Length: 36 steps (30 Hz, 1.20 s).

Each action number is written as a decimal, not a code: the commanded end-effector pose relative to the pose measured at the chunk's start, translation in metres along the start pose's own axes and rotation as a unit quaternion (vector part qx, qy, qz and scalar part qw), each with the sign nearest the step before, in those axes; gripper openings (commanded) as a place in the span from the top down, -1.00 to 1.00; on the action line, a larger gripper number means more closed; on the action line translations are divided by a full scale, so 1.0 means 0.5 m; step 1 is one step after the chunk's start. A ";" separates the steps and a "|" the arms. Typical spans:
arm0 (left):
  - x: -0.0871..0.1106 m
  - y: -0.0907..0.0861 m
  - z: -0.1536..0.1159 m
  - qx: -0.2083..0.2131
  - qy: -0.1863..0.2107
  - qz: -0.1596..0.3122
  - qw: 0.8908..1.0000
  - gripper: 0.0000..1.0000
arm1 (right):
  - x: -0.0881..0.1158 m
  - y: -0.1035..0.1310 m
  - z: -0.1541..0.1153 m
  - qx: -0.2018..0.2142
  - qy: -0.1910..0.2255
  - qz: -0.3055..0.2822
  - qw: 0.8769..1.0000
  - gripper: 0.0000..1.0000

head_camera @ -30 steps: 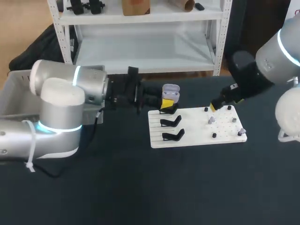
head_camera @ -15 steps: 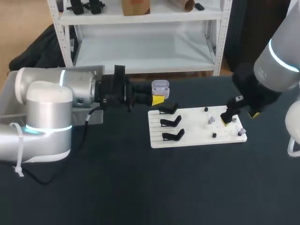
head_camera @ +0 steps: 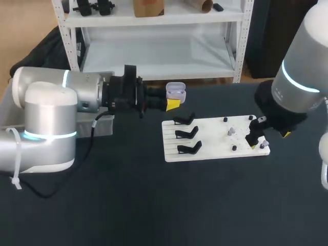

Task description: Pick up each earbud case from the left stands, insert the matching earbuds, close the lid, and place the case in the box.

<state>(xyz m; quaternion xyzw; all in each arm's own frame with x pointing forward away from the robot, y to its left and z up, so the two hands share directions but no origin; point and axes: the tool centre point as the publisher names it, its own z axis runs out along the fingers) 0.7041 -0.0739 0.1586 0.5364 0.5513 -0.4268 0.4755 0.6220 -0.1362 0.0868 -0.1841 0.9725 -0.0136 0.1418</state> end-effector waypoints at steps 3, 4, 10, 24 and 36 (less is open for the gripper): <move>-0.006 -0.011 -0.001 -0.002 0.000 0.003 1.000 1.00 | 0.008 0.003 -0.002 0.019 -0.006 0.001 1.000 -1.00; -0.006 -0.011 -0.001 -0.002 0.000 0.003 1.000 1.00 | 0.008 0.003 -0.002 0.019 -0.006 0.001 1.000 -1.00; -0.006 -0.011 -0.001 -0.002 0.000 0.003 1.000 1.00 | 0.013 0.003 0.015 -0.003 -0.003 -0.018 1.000 -1.00; -0.006 -0.011 -0.001 -0.002 0.000 0.003 1.000 1.00 | 0.036 -0.029 0.081 0.023 0.009 -0.094 0.995 -1.00; -0.006 -0.011 -0.001 -0.002 0.000 0.003 1.000 1.00 | 0.013 -0.035 0.104 0.031 0.051 -0.077 0.995 0.11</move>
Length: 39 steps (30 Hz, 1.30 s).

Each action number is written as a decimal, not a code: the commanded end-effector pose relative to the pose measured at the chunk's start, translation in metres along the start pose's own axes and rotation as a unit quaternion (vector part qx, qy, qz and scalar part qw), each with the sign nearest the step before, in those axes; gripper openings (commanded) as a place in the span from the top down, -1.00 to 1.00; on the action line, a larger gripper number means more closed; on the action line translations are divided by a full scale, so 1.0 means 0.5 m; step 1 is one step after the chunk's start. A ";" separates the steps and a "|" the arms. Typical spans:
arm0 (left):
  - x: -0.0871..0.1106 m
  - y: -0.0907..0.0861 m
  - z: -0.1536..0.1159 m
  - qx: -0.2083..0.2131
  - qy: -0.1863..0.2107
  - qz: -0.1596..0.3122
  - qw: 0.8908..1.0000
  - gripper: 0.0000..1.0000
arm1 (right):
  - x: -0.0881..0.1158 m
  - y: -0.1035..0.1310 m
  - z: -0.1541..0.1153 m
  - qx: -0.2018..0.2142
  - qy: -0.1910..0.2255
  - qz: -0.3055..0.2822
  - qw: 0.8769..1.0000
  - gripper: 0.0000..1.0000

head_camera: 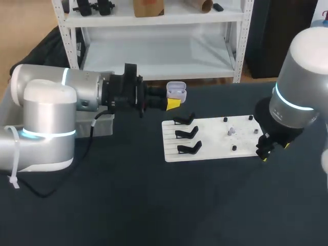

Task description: Pick up each earbud case from the left stands, insert the matching earbuds, close the lid, and place the case in the box.

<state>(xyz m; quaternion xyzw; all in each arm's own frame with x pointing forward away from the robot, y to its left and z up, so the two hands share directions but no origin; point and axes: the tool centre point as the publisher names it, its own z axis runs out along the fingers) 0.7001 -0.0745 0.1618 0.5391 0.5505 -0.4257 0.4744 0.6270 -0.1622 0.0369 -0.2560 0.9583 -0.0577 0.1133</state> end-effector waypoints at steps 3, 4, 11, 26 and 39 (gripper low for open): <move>0.001 -0.004 -0.001 -0.003 -0.002 0.001 1.000 1.00 | -0.031 0.009 0.006 0.005 0.025 0.005 1.000 0.09; 0.001 -0.004 -0.001 -0.003 -0.002 0.001 1.000 1.00 | -0.032 0.010 0.007 0.006 0.028 0.008 1.000 0.08; 0.001 -0.004 -0.001 -0.003 -0.002 0.001 1.000 1.00 | -0.043 0.003 0.015 0.021 0.044 0.022 0.999 0.20; 0.001 -0.004 -0.001 -0.003 -0.002 0.001 1.000 1.00 | -0.051 -0.017 0.034 0.036 0.051 0.026 0.998 0.19; 0.001 -0.004 -0.001 -0.003 -0.002 0.001 1.000 1.00 | -0.050 -0.023 0.045 0.044 0.059 0.022 0.997 0.47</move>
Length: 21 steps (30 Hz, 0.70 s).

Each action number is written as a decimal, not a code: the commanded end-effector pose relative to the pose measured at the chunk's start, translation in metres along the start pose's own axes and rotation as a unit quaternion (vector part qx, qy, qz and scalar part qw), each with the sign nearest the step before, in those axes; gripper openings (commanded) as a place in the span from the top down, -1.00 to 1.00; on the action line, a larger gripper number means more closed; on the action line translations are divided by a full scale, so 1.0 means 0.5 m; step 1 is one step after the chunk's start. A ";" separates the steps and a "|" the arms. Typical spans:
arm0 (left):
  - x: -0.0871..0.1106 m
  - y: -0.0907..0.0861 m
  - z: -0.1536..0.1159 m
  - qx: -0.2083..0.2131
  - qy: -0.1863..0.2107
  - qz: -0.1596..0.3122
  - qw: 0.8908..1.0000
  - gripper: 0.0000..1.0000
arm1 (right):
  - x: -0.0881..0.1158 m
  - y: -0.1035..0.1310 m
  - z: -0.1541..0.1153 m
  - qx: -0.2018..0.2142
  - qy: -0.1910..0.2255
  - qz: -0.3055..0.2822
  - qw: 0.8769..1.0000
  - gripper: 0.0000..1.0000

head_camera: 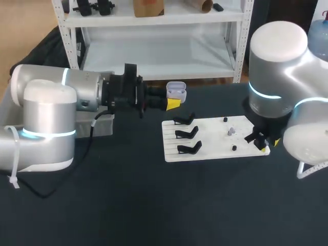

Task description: Pick up each earbud case from the left stands, insert the matching earbuds, close the lid, and place the case in the box.

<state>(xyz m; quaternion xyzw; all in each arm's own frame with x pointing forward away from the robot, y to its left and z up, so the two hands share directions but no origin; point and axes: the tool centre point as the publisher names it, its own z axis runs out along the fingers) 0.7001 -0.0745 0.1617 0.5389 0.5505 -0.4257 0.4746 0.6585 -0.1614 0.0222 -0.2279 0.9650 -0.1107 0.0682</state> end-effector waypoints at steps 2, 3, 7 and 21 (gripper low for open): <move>0.001 -0.004 -0.001 -0.003 -0.001 0.001 1.000 1.00 | -0.002 0.000 0.001 0.002 -0.001 0.003 1.000 0.58; 0.001 -0.004 -0.001 -0.003 -0.001 0.001 1.000 1.00 | -0.002 -0.001 0.002 0.003 0.000 0.004 1.000 0.76; 0.001 -0.004 -0.001 -0.003 -0.001 0.001 1.000 1.00 | -0.001 0.000 0.002 0.005 0.003 0.007 1.000 1.00; 0.001 -0.004 -0.001 -0.003 -0.001 0.001 1.000 1.00 | 0.020 -0.001 -0.168 0.038 0.007 0.054 0.998 1.00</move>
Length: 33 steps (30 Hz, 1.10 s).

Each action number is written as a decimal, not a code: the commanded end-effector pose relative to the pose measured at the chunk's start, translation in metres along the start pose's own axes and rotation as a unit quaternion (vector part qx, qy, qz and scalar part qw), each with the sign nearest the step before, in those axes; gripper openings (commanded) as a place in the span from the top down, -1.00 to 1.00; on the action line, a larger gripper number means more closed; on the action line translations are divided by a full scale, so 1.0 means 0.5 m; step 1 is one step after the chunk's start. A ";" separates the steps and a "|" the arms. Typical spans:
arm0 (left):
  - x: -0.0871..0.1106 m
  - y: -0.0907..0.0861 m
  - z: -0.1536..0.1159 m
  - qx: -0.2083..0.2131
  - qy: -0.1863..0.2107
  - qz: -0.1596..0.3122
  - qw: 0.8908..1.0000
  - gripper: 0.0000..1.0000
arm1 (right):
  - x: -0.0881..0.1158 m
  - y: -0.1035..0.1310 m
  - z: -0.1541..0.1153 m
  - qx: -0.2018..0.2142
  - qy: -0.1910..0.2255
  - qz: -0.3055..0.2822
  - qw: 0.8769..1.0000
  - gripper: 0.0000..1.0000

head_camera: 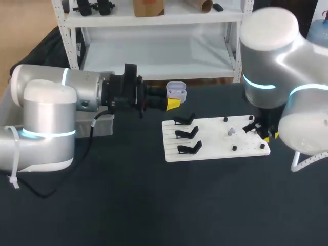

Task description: Pick up each earbud case from the left stands, insert the matching earbuds, close the lid, and place the case in the box.

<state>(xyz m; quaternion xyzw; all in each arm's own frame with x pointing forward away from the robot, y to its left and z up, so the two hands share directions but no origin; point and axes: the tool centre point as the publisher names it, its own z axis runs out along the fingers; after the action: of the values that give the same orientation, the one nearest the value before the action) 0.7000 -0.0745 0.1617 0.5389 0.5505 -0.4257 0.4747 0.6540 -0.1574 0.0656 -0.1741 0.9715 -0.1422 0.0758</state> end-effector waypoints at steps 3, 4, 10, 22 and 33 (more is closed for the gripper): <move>0.001 -0.003 -0.001 -0.003 -0.001 0.001 1.000 1.00 | 0.030 0.007 -0.123 0.005 0.012 -0.001 1.000 1.00; 0.001 -0.003 -0.001 -0.003 -0.001 0.001 1.000 1.00 | 0.031 0.010 -0.136 0.013 0.016 -0.009 1.000 1.00; 0.001 -0.003 -0.001 -0.003 -0.001 0.001 1.000 1.00 | 0.043 0.028 -0.202 0.033 0.041 -0.026 0.998 1.00; 0.001 -0.003 -0.001 -0.003 -0.001 0.001 1.000 1.00 | 0.046 0.084 -0.294 0.019 0.018 -0.073 0.997 1.00; 0.001 -0.003 -0.001 -0.003 -0.001 0.001 1.000 1.00 | 0.036 0.121 -0.329 -0.001 -0.015 -0.114 0.993 1.00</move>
<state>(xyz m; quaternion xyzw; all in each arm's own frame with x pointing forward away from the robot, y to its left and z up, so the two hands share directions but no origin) 0.6999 -0.0744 0.1617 0.5389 0.5505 -0.4257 0.4748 0.5892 -0.0639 0.2008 -0.2855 0.9441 -0.1501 0.0678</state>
